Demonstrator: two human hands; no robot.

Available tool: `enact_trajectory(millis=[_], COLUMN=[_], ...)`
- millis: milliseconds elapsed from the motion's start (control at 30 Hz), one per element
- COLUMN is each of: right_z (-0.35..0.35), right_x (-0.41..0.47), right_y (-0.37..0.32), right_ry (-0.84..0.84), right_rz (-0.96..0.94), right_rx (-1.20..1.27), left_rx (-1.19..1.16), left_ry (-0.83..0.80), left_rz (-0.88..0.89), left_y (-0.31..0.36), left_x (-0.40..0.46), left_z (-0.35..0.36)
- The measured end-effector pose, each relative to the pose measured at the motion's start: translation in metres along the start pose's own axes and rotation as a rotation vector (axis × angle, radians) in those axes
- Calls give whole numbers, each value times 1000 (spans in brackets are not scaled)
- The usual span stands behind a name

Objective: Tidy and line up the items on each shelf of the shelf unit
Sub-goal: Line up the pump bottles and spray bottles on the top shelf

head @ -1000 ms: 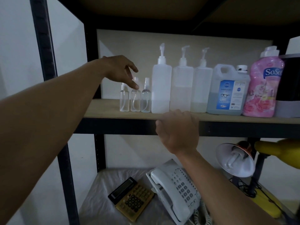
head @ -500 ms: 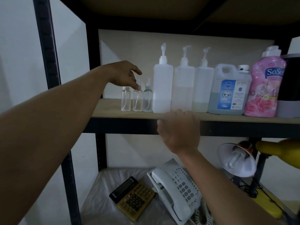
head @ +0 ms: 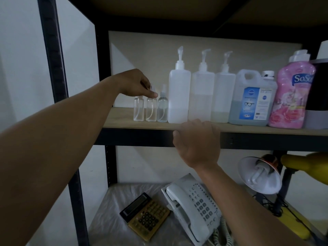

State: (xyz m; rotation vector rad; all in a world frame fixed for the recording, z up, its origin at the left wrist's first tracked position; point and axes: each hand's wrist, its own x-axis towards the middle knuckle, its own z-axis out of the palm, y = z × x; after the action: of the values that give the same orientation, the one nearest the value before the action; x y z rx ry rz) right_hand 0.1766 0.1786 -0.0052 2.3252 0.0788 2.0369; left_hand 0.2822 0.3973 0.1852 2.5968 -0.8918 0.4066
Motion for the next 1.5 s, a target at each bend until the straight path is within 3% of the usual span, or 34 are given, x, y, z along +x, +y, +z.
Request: enact_trajectory(millis=[700,1100,1500], right_z=[3,1,-1], right_x=[-1,0,0], right_y=[2,0,0], right_ry=[8,0,-26], right_rz=[-10,-5,11], right_rx=[-10,-4,-9], left_rx=[-17,-103,-224], left_ry=[-31,-32,39], left_rz=[-42,-266,-247], left_y=[-5,-25,-34], left_x=[-4,-43,-53], left_z=[6,17,49])
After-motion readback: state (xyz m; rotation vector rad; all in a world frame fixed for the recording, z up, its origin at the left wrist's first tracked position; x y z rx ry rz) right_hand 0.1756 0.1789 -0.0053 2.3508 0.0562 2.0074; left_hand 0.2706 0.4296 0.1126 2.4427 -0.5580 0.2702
